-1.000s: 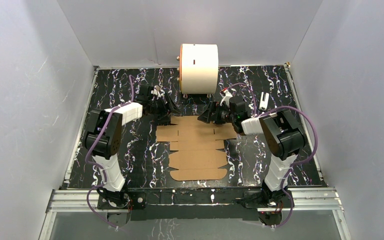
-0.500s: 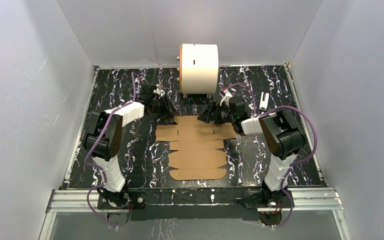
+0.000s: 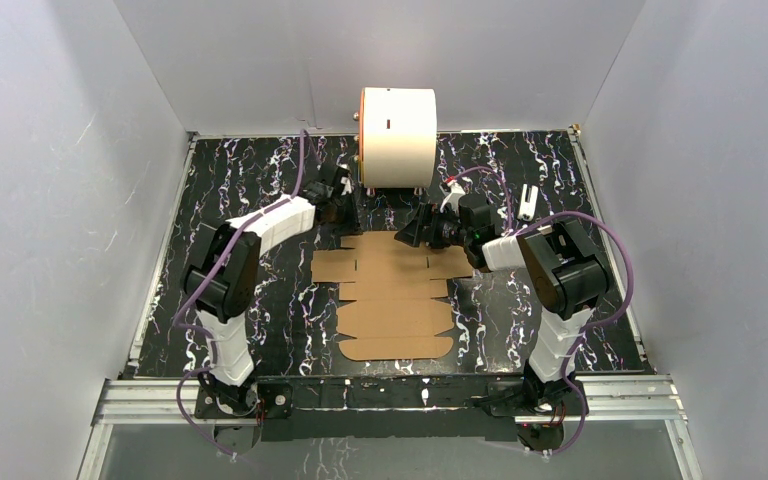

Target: Fold the paper box

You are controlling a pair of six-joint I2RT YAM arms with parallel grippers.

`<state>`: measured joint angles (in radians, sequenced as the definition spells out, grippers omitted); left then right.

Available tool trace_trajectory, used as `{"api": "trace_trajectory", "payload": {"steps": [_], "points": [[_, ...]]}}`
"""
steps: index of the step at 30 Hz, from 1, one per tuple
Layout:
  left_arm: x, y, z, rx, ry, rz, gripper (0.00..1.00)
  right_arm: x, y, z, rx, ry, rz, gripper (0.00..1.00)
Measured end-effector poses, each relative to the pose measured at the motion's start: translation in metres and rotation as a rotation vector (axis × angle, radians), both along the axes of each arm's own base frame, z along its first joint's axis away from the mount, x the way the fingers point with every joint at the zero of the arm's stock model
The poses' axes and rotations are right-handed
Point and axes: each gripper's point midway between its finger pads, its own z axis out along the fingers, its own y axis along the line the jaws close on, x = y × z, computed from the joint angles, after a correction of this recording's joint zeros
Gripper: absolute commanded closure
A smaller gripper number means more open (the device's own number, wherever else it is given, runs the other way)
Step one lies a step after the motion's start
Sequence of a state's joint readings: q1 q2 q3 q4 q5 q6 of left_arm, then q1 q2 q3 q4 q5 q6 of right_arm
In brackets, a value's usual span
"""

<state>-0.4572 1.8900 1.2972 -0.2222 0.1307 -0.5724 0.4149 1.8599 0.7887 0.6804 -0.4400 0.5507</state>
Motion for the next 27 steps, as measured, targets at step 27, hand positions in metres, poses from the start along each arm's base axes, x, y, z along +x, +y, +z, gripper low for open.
{"api": "trace_trajectory", "payload": {"steps": [27], "points": [[0.010,0.049,-0.026,-0.091,0.081,0.091,0.56,-0.002,0.000,0.000,0.006,-0.014,0.001,0.01]]}}
